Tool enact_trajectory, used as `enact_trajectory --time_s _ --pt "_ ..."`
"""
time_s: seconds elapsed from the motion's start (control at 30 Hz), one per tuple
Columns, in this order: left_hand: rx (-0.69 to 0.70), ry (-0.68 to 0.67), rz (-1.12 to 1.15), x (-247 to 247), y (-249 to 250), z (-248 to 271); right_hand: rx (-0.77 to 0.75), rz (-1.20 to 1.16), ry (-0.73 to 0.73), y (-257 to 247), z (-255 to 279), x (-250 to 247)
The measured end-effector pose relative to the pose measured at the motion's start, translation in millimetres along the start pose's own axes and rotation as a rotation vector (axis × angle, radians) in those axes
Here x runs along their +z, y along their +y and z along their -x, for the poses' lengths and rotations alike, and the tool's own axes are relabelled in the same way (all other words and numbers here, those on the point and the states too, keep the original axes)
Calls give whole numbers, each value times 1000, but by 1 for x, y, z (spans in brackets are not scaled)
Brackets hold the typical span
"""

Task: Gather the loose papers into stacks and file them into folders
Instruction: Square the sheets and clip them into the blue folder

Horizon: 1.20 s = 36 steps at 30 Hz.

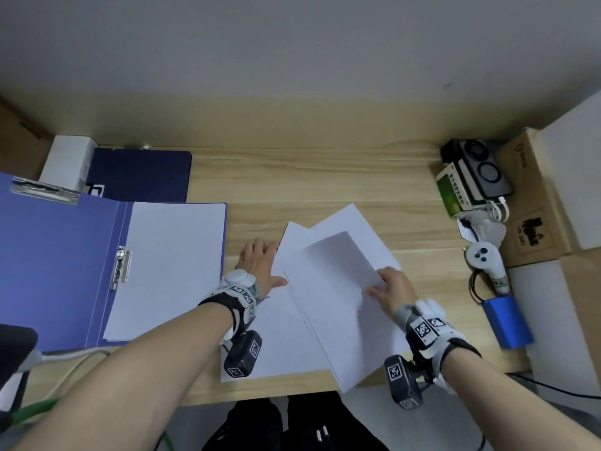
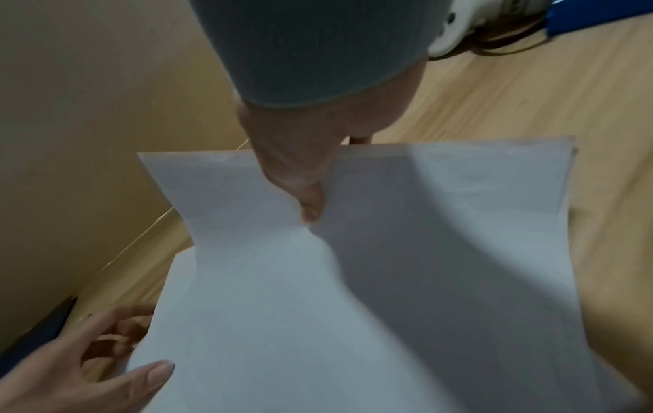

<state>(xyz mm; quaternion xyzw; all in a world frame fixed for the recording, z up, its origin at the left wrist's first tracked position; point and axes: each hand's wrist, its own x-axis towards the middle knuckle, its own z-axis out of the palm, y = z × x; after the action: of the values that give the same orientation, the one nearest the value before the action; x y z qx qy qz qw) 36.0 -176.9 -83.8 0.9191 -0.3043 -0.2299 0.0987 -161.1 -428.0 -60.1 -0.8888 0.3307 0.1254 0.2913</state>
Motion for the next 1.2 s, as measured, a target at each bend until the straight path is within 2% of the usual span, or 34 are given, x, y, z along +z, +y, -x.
enact_trajectory --time_s 0.07,0.13,0.2,0.3,0.43,0.5,0.6,0.8,0.9,1.07,1.2 --pt "30 -54 78 -4 -2 -3 -83 73 19 -4 -20 -4" --pt "52 -122 106 -9 -7 -1 -129 96 -26 -12 -38 -5" --pt "71 -156 69 -13 -15 4 -109 157 -112 -25 -52 -2" --pt "75 -161 -29 -16 -23 12 -73 323 -167 -39 -66 -2" --pt "-77 -179 -79 -21 -28 22 -48 436 -276 -46 -73 -2" --pt "-163 -188 -106 -22 -28 25 -34 381 -287 -47 -70 -4" --pt "-215 -221 -117 -23 -27 26 -2 249 -251 -44 -61 -6" --pt "-156 -297 -200 -26 -26 25 52 92 -91 -24 -45 -23" --pt "-169 -340 -207 -29 -29 24 65 55 -45 -14 -40 -34" --pt "-121 -432 -49 -35 -33 28 114 -6 74 -4 -23 -53" --pt "-117 -423 114 -33 -42 26 143 -155 146 -1 -16 -67"
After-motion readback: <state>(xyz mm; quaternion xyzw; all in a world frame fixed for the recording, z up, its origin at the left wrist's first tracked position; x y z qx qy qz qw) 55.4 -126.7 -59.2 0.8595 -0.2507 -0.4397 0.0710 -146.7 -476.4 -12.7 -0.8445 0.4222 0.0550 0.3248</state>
